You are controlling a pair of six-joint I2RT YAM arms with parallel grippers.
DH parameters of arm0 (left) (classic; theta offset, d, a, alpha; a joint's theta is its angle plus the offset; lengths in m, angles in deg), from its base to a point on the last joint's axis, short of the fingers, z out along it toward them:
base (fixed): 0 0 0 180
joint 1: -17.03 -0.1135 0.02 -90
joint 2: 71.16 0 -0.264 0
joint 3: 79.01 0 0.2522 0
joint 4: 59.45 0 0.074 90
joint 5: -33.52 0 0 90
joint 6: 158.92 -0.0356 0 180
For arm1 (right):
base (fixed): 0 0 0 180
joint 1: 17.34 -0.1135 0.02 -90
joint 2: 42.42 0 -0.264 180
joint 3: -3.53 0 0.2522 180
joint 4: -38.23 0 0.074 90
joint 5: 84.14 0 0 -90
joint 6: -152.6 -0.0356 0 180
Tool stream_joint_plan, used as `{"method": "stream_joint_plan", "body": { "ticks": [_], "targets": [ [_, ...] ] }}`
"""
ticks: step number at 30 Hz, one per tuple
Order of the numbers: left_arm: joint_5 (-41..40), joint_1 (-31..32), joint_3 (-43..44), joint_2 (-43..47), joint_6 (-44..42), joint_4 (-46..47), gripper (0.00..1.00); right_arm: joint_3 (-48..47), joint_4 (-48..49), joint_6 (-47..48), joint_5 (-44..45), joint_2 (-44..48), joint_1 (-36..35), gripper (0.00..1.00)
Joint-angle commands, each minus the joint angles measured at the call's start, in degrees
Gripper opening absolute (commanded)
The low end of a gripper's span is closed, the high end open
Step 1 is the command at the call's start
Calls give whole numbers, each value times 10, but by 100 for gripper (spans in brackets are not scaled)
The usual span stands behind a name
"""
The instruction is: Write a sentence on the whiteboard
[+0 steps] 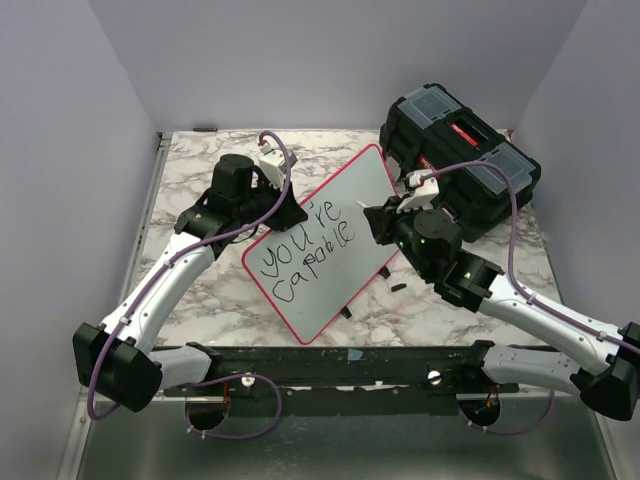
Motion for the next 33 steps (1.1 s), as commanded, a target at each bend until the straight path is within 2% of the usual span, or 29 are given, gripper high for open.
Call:
{"method": "stream_joint_plan", "body": {
  "ticks": [1, 4, 11, 16, 23, 28, 33],
  "targets": [
    [-20, 11, -16, -2, -61, -58, 0, 20, -49, -15, -31, 22, -2, 1],
    [-17, 11, -14, -6, -60, -58, 0, 23, -64, -13, -52, 30, -3, 1],
    [-7, 11, -16, -6, -55, -53, 0, 68, -44, -12, -164, 60, -3, 1],
    [-7, 12, -16, -6, -55, -54, 0, 71, -63, -27, -205, 44, -9, 1],
    [-10, 12, -18, -4, -54, -53, 0, 75, -89, -33, -128, 38, -81, 1],
    [-8, 12, -18, -4, -54, -53, 0, 72, -108, -18, 18, 30, -191, 1],
    [-10, 12, -18, -3, -54, -54, 0, 84, -94, 6, 127, 17, -296, 1]
  ]
}}
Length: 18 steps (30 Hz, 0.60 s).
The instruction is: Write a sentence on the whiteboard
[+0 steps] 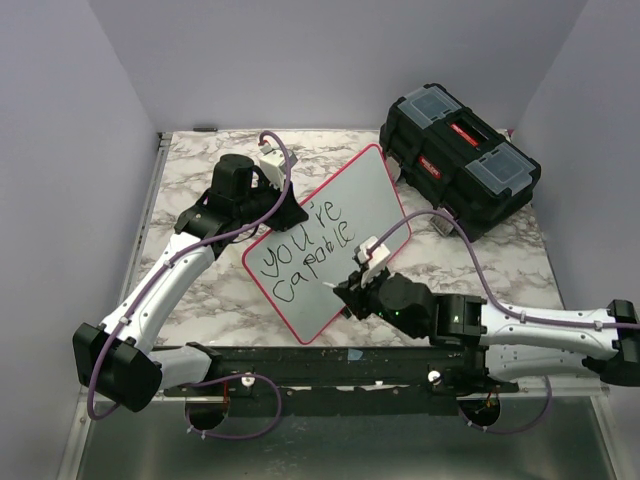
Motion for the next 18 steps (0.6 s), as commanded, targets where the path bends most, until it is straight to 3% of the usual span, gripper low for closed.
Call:
{"method": "stream_joint_plan", "body": {
  "ticks": [1, 6, 18],
  "targets": [
    [-14, 11, -18, -3, -54, -54, 0, 17, 1, 27, 153, -14, -87, 1],
    [-15, 12, -18, -3, -55, -55, 0, 28, 37, 46, 226, -47, -167, 1],
    [-20, 12, -19, -3, -56, -57, 0, 46, 115, 48, 197, -87, -170, 0]
  ]
}}
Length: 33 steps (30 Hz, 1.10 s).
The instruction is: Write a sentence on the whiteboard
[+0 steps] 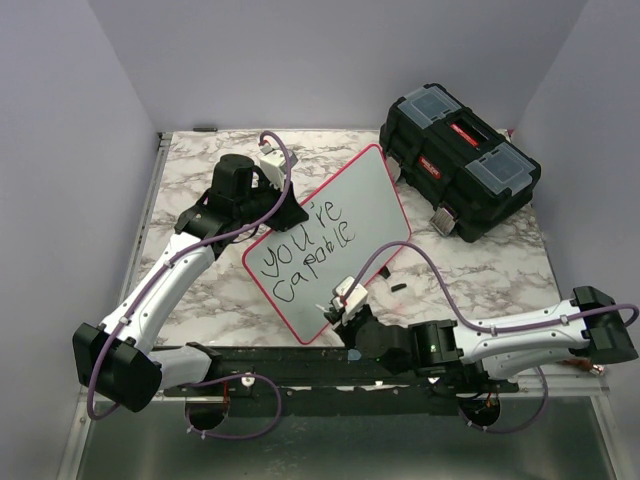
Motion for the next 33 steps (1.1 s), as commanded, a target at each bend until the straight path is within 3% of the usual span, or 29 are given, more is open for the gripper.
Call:
{"method": "stream_joint_plan", "body": {
  "ticks": [1, 16, 33],
  "targets": [
    [-20, 11, -19, -3, -56, -58, 0, 7, 53, 11, 19, -13, -4, 1],
    [-21, 11, -17, -5, -56, -58, 0, 13, 125, 48, 6, -50, -4, 1],
    [-20, 11, -18, 1, -56, -58, 0, 0, 137, 37, 31, -114, -4, 1]
  ]
}}
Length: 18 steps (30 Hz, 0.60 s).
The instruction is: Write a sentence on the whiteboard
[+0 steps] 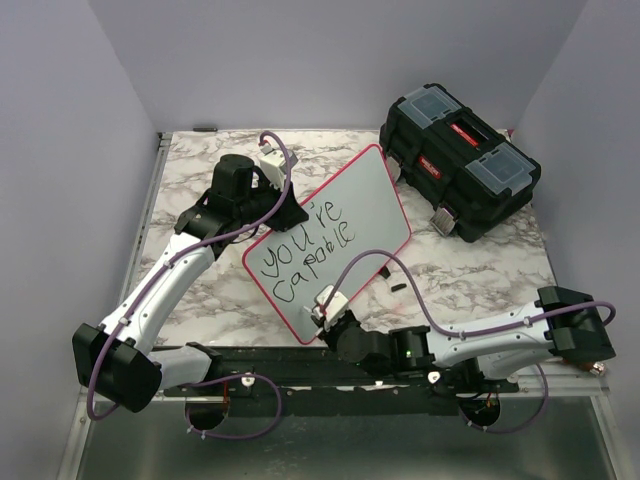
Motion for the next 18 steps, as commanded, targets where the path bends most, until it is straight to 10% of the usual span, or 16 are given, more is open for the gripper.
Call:
{"method": "stream_joint_plan", "body": {
  "ticks": [1, 18],
  "targets": [
    [-20, 10, -18, 0, -56, -58, 0, -10, 11, -6, 28, -26, -4, 1],
    [-21, 10, -17, -4, -56, -58, 0, -23, -2, -16, 2, -64, -4, 1]
  ]
}}
